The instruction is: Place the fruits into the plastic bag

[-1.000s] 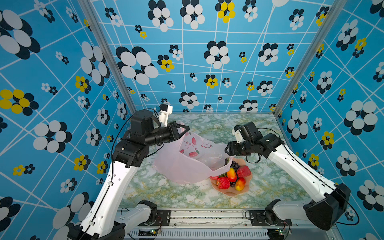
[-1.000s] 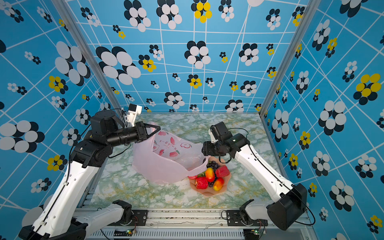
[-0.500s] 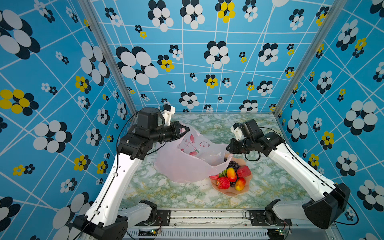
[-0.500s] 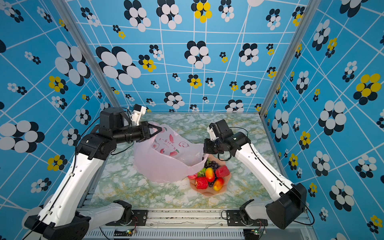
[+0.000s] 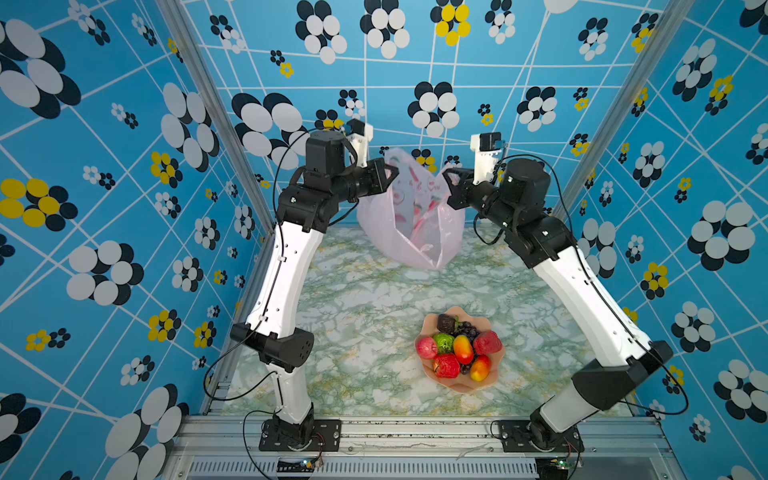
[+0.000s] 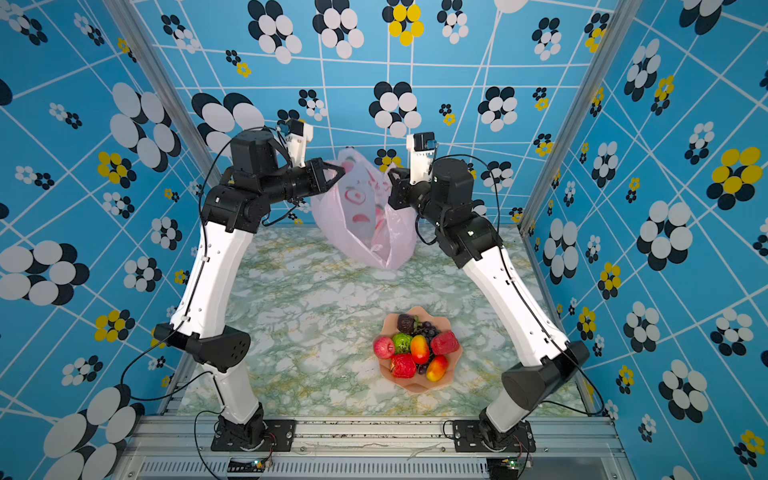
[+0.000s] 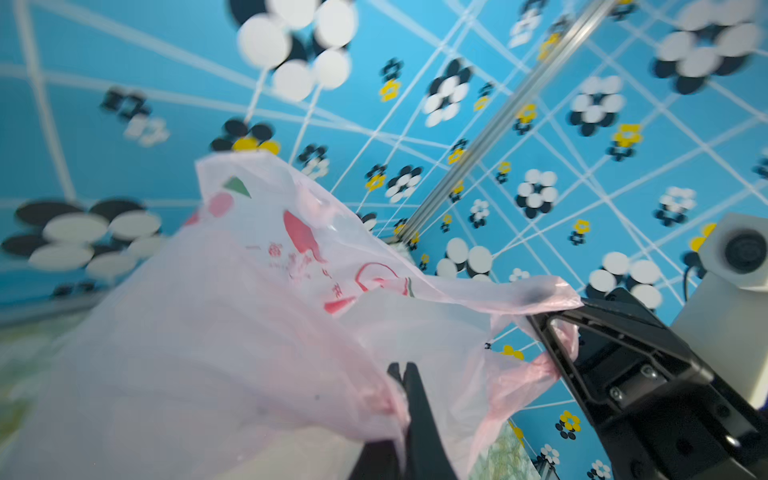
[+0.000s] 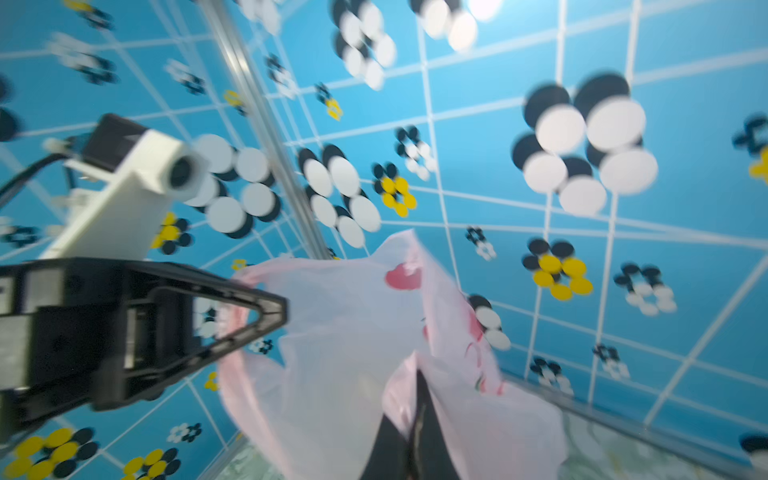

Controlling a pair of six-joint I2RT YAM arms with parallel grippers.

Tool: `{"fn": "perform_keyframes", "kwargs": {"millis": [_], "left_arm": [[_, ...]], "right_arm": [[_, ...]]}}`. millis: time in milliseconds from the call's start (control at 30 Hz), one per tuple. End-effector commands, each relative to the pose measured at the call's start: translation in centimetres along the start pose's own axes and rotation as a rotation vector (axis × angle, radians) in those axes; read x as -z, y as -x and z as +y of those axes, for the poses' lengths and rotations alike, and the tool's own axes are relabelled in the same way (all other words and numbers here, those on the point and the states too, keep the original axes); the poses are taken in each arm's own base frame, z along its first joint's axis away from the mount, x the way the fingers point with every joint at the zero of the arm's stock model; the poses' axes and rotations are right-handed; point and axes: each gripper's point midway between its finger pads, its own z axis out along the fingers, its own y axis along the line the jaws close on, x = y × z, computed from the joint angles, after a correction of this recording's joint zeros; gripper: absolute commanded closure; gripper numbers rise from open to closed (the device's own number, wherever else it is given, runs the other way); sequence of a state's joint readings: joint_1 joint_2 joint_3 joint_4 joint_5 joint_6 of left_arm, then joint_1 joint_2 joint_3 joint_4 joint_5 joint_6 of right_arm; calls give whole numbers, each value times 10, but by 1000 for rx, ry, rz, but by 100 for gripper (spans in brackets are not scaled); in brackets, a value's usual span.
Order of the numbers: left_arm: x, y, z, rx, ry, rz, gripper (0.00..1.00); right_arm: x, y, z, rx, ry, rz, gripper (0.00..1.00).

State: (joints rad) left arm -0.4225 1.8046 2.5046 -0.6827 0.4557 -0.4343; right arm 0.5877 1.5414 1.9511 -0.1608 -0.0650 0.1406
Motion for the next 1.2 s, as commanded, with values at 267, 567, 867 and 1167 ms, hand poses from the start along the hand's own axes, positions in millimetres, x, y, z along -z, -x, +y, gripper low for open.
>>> {"fn": "perform_keyframes", "kwargs": {"millis": [267,567,867,1167], "left_arm": [[38,-161,43,-124,55,165,100],[71,-271,136,259,228,312,100],[79,-258,142,264,261,310,100],[90,-245,140,238,276,291,100]], "right_arm": [[54,-174,-19,33,-63,197,100],[73,-262,-42,-95,-166,361,100],[60,-250,-40,-109,-147,348,100],[41,-248,-33,-130,-105,351,100]]}}
